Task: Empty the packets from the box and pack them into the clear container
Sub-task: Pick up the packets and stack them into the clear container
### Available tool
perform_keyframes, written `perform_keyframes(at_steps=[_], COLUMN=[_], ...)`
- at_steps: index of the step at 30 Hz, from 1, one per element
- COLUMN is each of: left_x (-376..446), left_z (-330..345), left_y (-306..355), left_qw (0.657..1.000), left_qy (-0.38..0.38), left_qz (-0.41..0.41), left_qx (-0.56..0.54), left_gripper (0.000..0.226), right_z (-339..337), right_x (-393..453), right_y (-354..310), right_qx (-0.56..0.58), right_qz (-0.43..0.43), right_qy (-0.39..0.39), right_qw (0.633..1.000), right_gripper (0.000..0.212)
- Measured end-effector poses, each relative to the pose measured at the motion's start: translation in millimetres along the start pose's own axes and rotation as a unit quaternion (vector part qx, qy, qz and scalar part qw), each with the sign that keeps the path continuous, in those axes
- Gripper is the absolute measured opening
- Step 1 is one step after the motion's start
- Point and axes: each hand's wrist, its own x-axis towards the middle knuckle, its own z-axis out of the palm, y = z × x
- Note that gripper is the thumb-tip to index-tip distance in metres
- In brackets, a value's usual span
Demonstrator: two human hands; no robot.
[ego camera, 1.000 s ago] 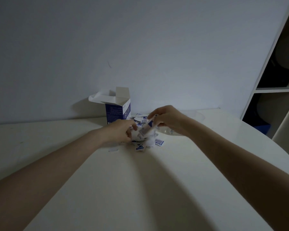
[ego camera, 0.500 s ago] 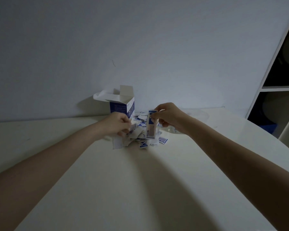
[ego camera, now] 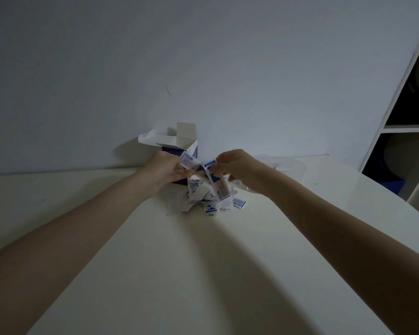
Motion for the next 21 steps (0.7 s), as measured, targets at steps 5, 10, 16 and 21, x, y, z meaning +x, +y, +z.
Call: perform_keyframes(at_steps=[5, 10, 16, 21], left_x=[-4.7, -3.2, 16.5, 19.7], left_z=[11.8, 21.3, 21.8, 26.4], left_y=[-1.3, -13.1, -25.4, -32.4], left_qw=[0.980, 0.968, 0.795, 0.773], left_qy=[-0.031, -0.110, -0.070, -0.059], left_qz=[-0.047, -0.007, 0.050, 0.062], left_qx=[-0.193, 0.226, 0.600, 0.628], left_gripper=[0.019, 0.016, 0.036, 0.024], right_z=[7.1, 4.2, -2.3, 5.3], right_x=[-0.1, 9.9, -2.2, -1.5], right_y=[2.5, -3.5, 6.7, 38.1], right_qx=[0.252, 0.176, -0.266, -0.461], right_qz=[0.041, -0.029, -0.129, -0.111], right_qy=[-0.002, 0.217, 0.064, -0.003], right_qw=[0.967, 0.960, 0.953, 0.881], right_gripper=[0.018, 0.013, 0.031, 0.037])
